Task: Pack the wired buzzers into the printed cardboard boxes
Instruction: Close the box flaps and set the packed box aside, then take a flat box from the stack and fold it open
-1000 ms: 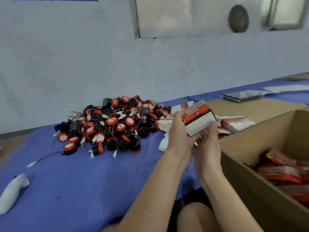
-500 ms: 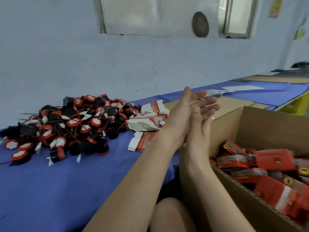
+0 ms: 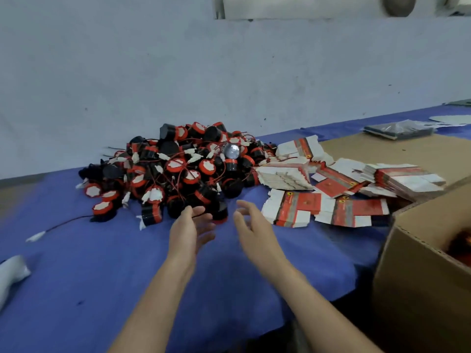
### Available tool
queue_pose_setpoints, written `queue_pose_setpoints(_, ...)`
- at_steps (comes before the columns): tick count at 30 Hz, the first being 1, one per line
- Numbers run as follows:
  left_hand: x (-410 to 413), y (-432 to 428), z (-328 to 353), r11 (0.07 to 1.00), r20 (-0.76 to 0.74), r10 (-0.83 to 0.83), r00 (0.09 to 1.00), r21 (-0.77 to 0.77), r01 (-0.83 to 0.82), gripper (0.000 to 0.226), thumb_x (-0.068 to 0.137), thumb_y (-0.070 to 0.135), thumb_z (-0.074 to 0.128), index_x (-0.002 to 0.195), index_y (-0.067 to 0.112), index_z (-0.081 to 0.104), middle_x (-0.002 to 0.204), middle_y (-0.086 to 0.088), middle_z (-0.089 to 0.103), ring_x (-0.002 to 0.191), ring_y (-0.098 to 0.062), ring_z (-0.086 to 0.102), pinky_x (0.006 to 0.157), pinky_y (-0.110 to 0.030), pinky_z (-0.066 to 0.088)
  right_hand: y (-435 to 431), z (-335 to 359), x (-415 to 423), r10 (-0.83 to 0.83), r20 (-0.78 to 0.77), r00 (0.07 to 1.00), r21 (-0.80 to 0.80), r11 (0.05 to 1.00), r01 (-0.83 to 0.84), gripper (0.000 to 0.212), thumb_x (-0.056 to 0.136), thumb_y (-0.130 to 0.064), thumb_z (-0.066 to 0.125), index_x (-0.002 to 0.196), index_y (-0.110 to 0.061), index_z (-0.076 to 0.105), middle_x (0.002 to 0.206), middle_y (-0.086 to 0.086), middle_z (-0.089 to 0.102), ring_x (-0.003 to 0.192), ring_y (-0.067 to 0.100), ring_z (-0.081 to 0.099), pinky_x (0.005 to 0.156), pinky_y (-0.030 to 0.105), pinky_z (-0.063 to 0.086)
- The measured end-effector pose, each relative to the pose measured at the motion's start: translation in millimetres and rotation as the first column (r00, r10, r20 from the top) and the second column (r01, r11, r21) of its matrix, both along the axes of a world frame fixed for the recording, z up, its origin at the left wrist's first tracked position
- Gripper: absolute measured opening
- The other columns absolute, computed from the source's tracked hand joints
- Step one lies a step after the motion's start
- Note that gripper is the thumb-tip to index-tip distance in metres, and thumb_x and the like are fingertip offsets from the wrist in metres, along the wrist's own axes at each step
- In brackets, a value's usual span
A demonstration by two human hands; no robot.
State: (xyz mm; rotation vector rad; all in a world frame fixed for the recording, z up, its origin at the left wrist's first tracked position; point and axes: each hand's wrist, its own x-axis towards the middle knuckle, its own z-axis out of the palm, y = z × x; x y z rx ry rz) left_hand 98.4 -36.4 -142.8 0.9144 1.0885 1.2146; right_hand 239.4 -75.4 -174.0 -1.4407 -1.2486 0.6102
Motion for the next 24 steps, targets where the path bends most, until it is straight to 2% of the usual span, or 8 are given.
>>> queue_pose_setpoints(2, -14.4, 10.7, -22.3, 0.997, -0.013, 0.071, 0.997, -0.013, -0.071, 0.031, 0.108, 0.026, 0.04, 0.097, 0.011, 0.064, 0.083, -0.007, 0.068, 0.064, -0.018, 0.064, 0.053, -0.028, 0.056, 6.3, -2.9, -6.0, 0.048, 0.06, 0.997, -0.025, 0.999, -0.046, 0.029, 0.106, -0.037, 0.045, 0.135, -0.039, 0.049, 0.124, -0.022, 0.055, 0.108, -0.004, 0.056, 0.092, 0.028, 0.048)
queue_pose_setpoints(5, -30.1, 24.0, -30.9, 0.996, -0.051, 0.086, 0.995, 0.001, -0.086, 0.028, 0.107, 0.024, 0.042, 0.096, 0.013, 0.065, 0.073, -0.002, 0.07, 0.059, -0.016, 0.064, 0.049, -0.027, 0.054, 18.2, -4.5, -9.8, 0.04, 0.304, 0.952, -0.067, 0.998, -0.02, 0.035, 0.107, -0.027, 0.044, 0.142, -0.026, 0.048, 0.139, -0.006, 0.051, 0.123, 0.015, 0.051, 0.102, 0.037, 0.044)
queue_pose_setpoints(8, -44.7, 32.2, -27.7, 0.986, -0.259, 0.074, 0.963, 0.163, -0.032, 0.027, 0.108, 0.03, 0.041, 0.1, 0.021, 0.066, 0.079, 0.006, 0.071, 0.064, -0.01, 0.066, 0.057, -0.026, 0.055, 29.8, -0.8, -14.6, 0.014, 0.453, 0.891, -0.066, 0.998, 0.018, 0.036, 0.107, -0.026, 0.044, 0.143, -0.024, 0.049, 0.14, -0.002, 0.05, 0.124, 0.023, 0.045, 0.102, 0.036, 0.04)
queue_pose_setpoints(11, -51.6, 34.4, -32.9, 0.969, -0.43, 0.102, 0.897, 0.248, 0.009, 0.022, 0.106, 0.03, 0.043, 0.1, 0.027, 0.064, 0.086, 0.007, 0.07, 0.066, -0.003, 0.064, 0.06, -0.025, 0.054, 43.5, 0.2, -16.4, -0.057, 0.644, 0.763, -0.082, 0.986, 0.143, 0.038, 0.106, -0.029, 0.042, 0.144, -0.026, 0.045, 0.14, 0.0, 0.048, 0.124, 0.026, 0.043, 0.102, 0.038, 0.037)
queue_pose_setpoints(13, -53.2, 35.7, -38.1, 0.964, -0.502, 0.115, 0.857, 0.264, 0.026, 0.019, 0.105, 0.03, 0.045, 0.097, 0.03, 0.062, 0.087, 0.01, 0.068, 0.065, -0.002, 0.063, 0.062, -0.03, 0.053, 52.2, -3.1, -10.1, -0.078, 0.693, 0.717, -0.12, 0.968, 0.221, 0.044, 0.106, -0.032, 0.04, 0.15, -0.025, 0.038, 0.149, 0.003, 0.041, 0.137, 0.026, 0.035, 0.11, 0.039, 0.03)
queue_pose_setpoints(17, -54.8, 35.7, -42.3, 0.96, -0.606, 0.107, 0.789, 0.269, 0.076, 0.017, 0.104, 0.032, 0.044, 0.096, 0.036, 0.059, 0.091, 0.01, 0.067, 0.068, -0.026, 0.06, 0.06, -0.042, 0.054, 57.2, -8.7, 10.5, -0.088, 0.748, 0.657, -0.204, 0.913, 0.355, 0.058, 0.106, -0.033, 0.038, 0.16, -0.023, 0.018, 0.167, 0.009, 0.016, 0.155, 0.031, 0.008, 0.124, 0.05, 0.01)
queue_pose_setpoints(20, -56.4, 33.5, -44.5, 0.959, -0.63, 0.107, 0.769, 0.269, 0.086, 0.015, 0.104, 0.031, 0.046, 0.098, 0.038, 0.058, 0.093, 0.01, 0.067, 0.072, -0.018, 0.063, 0.067, -0.044, 0.057, 51.2, -10.3, 27.4, -0.077, 0.768, 0.636, -0.301, 0.833, 0.464, 0.066, 0.106, -0.044, 0.037, 0.161, -0.022, 0.007, 0.169, 0.016, 0.002, 0.155, 0.037, -0.004, 0.123, 0.056, 0.002)
queue_pose_setpoints(24, -58.5, 28.9, -46.2, 0.961, -0.627, 0.106, 0.772, 0.263, 0.082, 0.018, 0.103, 0.025, 0.046, 0.1, 0.038, 0.058, 0.093, 0.011, 0.067, 0.077, -0.016, 0.066, 0.07, -0.04, 0.057, 34.9, -11.0, 43.6, -0.084, 0.774, 0.627, -0.327, 0.795, 0.51, 0.053, 0.104, -0.047, 0.037, 0.149, -0.018, 0.035, 0.163, 0.019, 0.023, 0.152, 0.035, 0.016, 0.121, 0.051, 0.015)
